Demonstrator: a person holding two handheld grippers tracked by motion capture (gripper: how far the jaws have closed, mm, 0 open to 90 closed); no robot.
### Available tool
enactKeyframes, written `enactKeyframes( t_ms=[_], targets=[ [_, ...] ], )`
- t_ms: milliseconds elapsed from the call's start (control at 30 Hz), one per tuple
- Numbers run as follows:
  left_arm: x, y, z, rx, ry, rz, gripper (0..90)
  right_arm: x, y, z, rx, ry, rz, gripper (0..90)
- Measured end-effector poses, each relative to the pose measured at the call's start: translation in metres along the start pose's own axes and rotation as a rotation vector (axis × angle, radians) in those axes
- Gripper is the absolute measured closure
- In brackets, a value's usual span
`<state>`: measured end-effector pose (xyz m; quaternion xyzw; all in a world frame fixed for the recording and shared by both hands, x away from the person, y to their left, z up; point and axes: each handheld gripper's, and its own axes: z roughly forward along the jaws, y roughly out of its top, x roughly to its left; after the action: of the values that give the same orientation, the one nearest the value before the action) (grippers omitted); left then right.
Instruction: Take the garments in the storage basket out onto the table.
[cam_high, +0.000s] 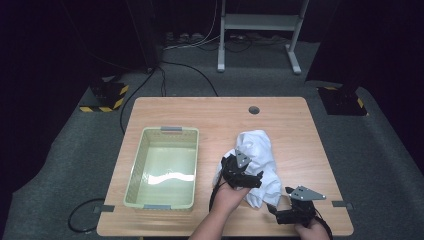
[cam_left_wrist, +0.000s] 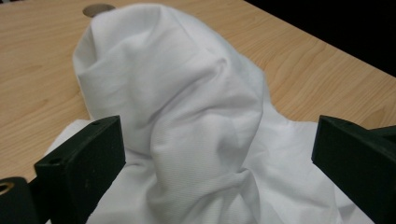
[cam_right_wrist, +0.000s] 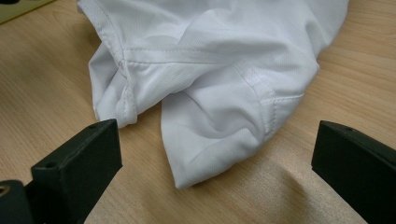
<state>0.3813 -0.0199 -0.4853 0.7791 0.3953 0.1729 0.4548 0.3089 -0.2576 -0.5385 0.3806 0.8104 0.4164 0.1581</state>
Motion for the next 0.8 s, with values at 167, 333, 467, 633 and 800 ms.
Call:
enactKeyframes(
  t_ms=[167,333,467,633,800],
  targets=[
    [0.002,0.007,-0.014,-0.035,-0.02,0.01,1.4,0.0,0.0,0.0,0.002,-0.001,0.0,1.0],
    [0.003,0.013,-0.026,-0.064,-0.042,0.012,1.9,0.0,0.0,0.0,0.002,-0.001,0.0,1.0],
    [0.003,0.014,-0.034,-0.075,-0.073,0.005,2.0,0.0,0.0,0.0,0.002,-0.002,-0.002,1.0],
    [0.002,0.01,-0.042,-0.093,-0.088,0.004,2.0,0.0,0.0,0.0,0.003,-0.002,-0.003,1.0],
    [0.0,0.004,-0.052,-0.111,-0.089,0.018,1.9,0.001,0.0,0.0,0.006,-0.002,-0.005,0.9]
  ],
)
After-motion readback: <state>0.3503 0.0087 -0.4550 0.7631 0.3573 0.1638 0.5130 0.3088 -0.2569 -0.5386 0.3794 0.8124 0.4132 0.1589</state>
